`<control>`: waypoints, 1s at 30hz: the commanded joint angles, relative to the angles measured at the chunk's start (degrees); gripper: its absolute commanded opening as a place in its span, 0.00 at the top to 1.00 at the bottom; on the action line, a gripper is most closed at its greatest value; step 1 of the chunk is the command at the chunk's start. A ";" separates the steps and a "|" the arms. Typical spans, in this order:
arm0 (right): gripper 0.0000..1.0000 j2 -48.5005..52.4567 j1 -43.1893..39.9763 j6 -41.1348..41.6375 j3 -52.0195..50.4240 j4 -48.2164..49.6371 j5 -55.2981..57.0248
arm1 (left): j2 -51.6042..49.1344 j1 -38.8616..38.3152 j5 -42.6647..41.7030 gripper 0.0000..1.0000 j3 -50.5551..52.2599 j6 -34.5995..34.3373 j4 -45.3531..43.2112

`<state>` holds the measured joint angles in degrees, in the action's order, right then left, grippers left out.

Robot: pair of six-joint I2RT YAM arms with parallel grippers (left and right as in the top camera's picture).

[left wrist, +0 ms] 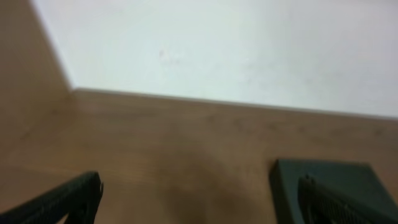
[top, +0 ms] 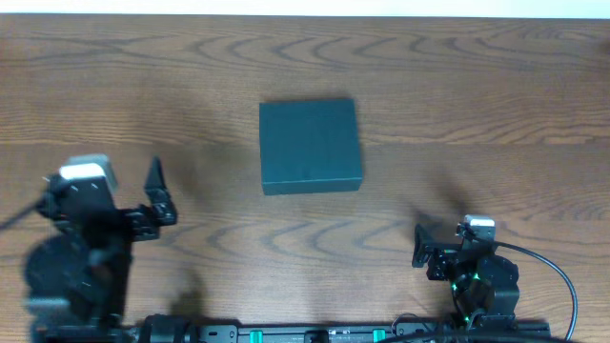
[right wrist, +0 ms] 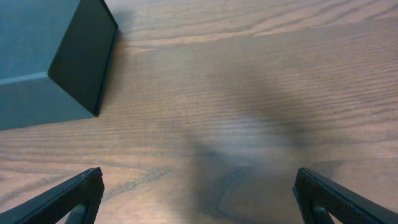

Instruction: Pack container

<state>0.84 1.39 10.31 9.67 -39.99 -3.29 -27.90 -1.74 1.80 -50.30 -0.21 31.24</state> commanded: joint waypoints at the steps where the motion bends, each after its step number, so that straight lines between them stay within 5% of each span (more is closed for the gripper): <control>1: 0.01 -0.50 -0.33 0.81 -0.55 -0.09 0.48 | 8.66 0.44 -2.05 0.01 13.92 -1.64 -6.40; 12: 0.01 -0.50 -0.35 0.81 -0.57 -0.09 0.48 | 24.61 0.42 -2.27 0.02 36.11 -1.62 -14.01; 30: 0.01 -0.50 -0.33 0.81 -0.55 -0.09 0.48 | 24.72 0.42 -2.27 0.01 36.22 -1.62 -14.01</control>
<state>0.73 1.39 10.31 9.67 -39.99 -3.20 -3.84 -1.58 -0.05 -13.85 -1.52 17.56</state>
